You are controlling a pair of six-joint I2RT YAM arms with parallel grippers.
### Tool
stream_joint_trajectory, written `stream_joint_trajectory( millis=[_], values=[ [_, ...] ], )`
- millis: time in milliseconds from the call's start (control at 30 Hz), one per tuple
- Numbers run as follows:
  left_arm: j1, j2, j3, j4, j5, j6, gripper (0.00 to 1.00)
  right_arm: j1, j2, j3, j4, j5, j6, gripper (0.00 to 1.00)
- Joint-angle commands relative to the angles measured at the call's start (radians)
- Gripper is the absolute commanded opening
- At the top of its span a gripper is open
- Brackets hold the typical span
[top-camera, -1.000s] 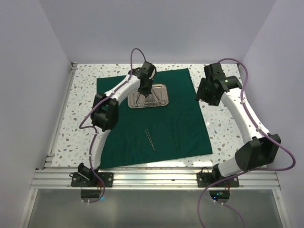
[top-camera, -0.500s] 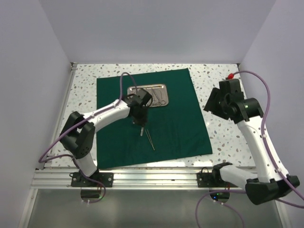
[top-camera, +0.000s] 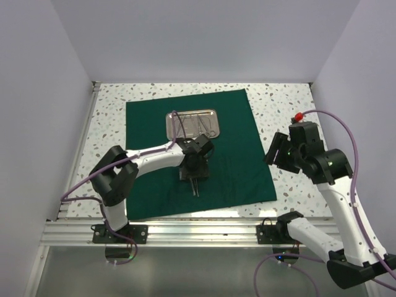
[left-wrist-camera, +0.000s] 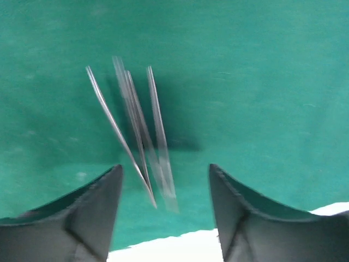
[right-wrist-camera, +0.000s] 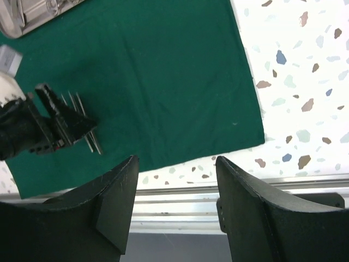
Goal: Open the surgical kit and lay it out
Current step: Place the medical item in the surgical kit, then pick up the medical item from the container.
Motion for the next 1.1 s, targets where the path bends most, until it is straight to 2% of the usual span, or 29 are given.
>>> stream_joint_trajectory(
  millis=[0, 67, 200, 400, 600, 633, 667, 733, 767, 900, 1067],
  values=[
    [-0.028, -0.002, 0.140, -0.039, -0.049, -0.080, 0.70, 0.018, -0.033, -0.008, -0.037, -0.017, -0.017, 0.63],
    [-0.018, 0.000, 0.226, -0.107, -0.103, -0.062, 0.76, 0.021, -0.042, 0.007, -0.054, -0.001, -0.026, 0.63],
    [0.051, 0.049, 0.387, -0.179, -0.181, 0.053, 0.75, 0.027, -0.041, 0.044, -0.068, 0.029, -0.044, 0.64],
    [0.227, 0.211, 0.596, -0.190, -0.192, 0.271, 0.68, 0.028, -0.002, 0.111, -0.088, 0.100, -0.066, 0.65],
    [0.317, 0.398, 0.803, -0.152, -0.195, 0.460, 0.63, 0.026, 0.044, 0.133, -0.089, 0.146, -0.053, 0.65],
    [0.324, 0.420, 0.826, -0.150, -0.197, 0.486, 0.56, 0.027, 0.056, 0.145, -0.095, 0.155, -0.055, 0.65],
    [0.332, 0.438, 0.864, -0.147, -0.200, 0.497, 0.52, 0.028, 0.064, 0.147, -0.097, 0.163, -0.053, 0.65],
    [0.360, 0.481, 0.892, -0.148, -0.209, 0.505, 0.44, 0.027, 0.073, 0.150, -0.105, 0.171, -0.047, 0.65],
    [0.370, 0.497, 0.903, -0.136, -0.205, 0.506, 0.42, 0.028, 0.082, 0.144, -0.106, 0.171, -0.038, 0.65],
    [0.409, 0.524, 0.906, -0.090, -0.142, 0.518, 0.42, 0.028, 0.099, 0.141, -0.106, 0.180, -0.023, 0.65],
    [0.410, 0.561, 0.938, -0.081, -0.140, 0.555, 0.41, 0.026, 0.124, 0.133, -0.095, 0.183, -0.004, 0.65]
  ],
)
